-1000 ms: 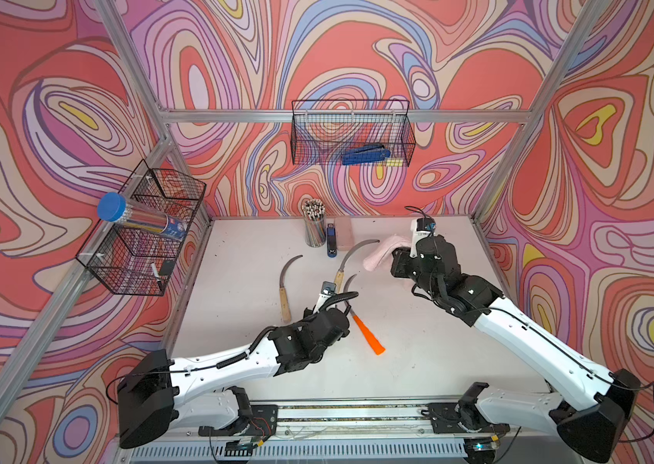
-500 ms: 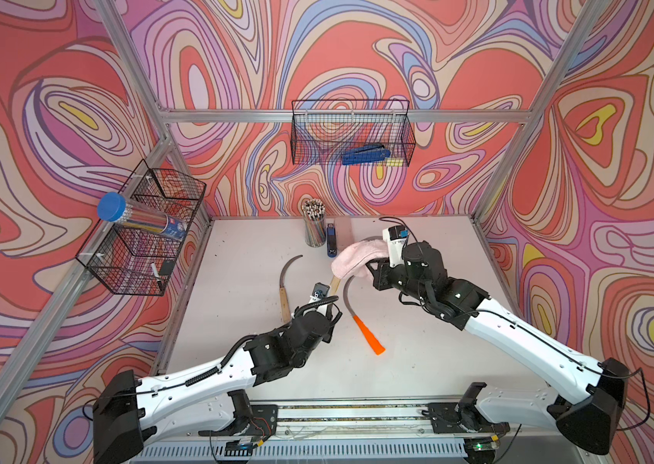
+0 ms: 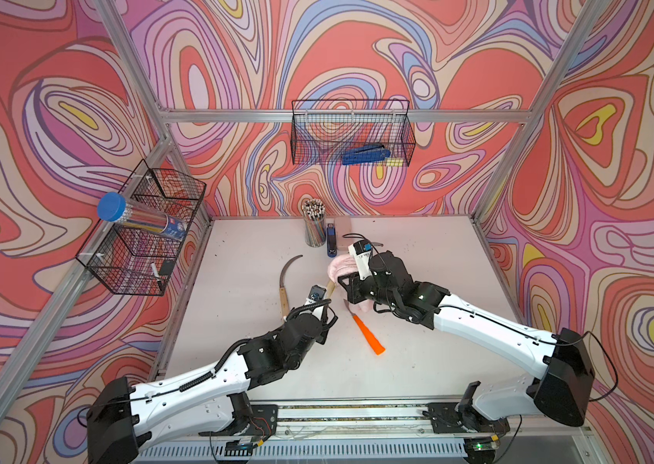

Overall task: Wipe small sickles with rags
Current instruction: Wipe the small sickle.

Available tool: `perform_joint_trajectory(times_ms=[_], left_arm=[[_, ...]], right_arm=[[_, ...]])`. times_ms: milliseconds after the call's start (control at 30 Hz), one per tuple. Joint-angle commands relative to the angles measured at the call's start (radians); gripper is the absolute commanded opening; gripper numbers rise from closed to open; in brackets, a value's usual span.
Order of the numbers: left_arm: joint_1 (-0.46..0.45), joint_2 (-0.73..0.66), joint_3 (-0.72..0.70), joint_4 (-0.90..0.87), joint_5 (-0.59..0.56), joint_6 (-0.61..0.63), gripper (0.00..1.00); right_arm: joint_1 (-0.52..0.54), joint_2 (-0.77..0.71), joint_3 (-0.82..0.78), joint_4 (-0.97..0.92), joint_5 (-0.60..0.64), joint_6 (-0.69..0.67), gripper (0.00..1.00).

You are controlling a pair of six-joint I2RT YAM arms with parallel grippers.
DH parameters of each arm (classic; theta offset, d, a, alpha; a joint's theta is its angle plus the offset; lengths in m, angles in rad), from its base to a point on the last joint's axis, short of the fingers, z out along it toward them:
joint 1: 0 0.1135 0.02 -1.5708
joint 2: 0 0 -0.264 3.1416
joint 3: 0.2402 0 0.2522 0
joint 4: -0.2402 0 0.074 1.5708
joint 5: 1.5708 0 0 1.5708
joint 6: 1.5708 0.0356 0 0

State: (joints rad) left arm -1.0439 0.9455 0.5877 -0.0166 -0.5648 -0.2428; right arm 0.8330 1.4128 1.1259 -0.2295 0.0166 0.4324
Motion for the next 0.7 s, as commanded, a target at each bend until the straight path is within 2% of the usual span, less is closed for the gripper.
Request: perform_joint_trajectory(times_ms=[0,333,400,500,667], left_arm=[[0.01,-0.044,-0.012,0.068,0.029,0.011,0.0],[0.015,-0.039,-0.026,0.058,0.036,-0.003,0.0],[0.017,-0.032,-0.026,0.057,0.032,-0.009,0.0],[0.018,-0.024,-0.024,0.058,0.033,-0.006,0.0],[0.021,-0.029,-0.029,0.052,-0.006,-0.01,0.0]], right_arm=[[0.005,0.015,0.019,-0.039,0.092,0.026,0.0],[-0.002,0.002,0.061,-0.185,0.35,0.049,0.0],[-0.001,-0.007,0.057,-0.162,0.322,0.029,0.0],[0.006,0.019,0.071,-0.133,0.189,0.006,0.0],[0.103,0.097,0.12,-0.11,0.119,-0.034,0.0]])
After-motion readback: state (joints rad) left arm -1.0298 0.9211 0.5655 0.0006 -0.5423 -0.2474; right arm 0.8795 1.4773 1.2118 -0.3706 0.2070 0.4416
